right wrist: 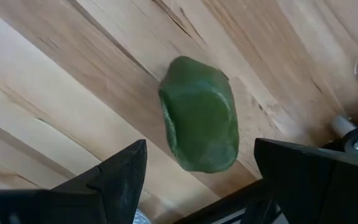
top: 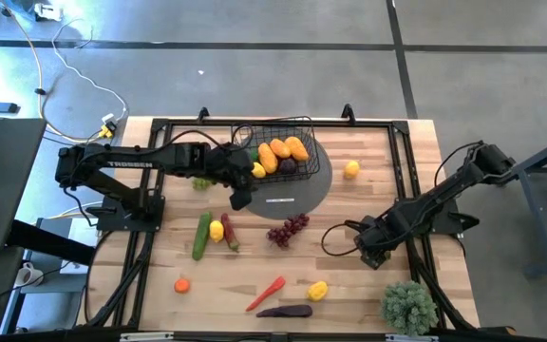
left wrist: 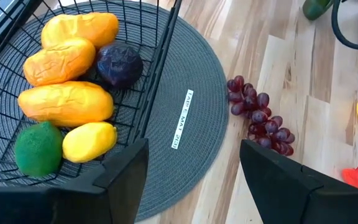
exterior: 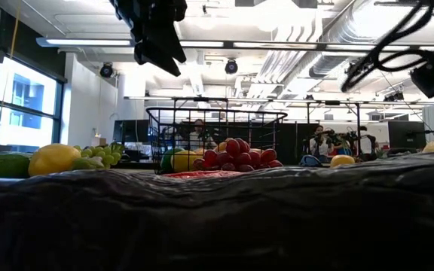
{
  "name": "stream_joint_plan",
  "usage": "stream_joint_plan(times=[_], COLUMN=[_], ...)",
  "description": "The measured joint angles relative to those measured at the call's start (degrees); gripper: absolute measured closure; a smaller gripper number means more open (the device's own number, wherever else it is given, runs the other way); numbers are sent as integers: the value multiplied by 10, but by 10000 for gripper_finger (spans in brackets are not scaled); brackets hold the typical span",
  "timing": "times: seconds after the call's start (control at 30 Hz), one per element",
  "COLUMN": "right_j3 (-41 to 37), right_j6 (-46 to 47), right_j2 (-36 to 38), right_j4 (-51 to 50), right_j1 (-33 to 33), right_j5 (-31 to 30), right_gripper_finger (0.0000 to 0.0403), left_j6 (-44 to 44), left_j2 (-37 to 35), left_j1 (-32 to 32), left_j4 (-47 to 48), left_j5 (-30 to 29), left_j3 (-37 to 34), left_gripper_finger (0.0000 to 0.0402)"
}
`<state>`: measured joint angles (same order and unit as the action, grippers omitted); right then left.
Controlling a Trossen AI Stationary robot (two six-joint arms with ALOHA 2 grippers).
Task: Build produce basket
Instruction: Put the lime into the wire basket
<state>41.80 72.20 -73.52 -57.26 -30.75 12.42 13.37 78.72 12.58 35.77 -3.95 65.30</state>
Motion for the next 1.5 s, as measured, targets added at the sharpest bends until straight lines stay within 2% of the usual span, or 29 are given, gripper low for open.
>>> stream_joint_plan(times=[0.3,0.6,0.7,0.9,1.17,1.5], right_j3=[-36,-61,-66,-77,-64,11], right_j6=[12,43,51,65,51,-19], right_j2=[0,0,0,0,0,0], right_j4=[56,67,85,119,127,137], right_j1=[-14,-15,-15,-12,6,50], right_j5=[7,21,36,51,39,-26], right_gripper_finger=[126,135,172,290,291,291], left_j6=[2,1,0,-5,-16,-16], left_j2=[0,0,0,0,0,0], left_j1=[0,0,0,2,2,1], left_j4=[0,0,0,0,0,0], left_j5=[0,0,0,1,7,22], left_j3=[0,0,0,0,0,0], left_gripper_finger=[158,158,158,158,158,158])
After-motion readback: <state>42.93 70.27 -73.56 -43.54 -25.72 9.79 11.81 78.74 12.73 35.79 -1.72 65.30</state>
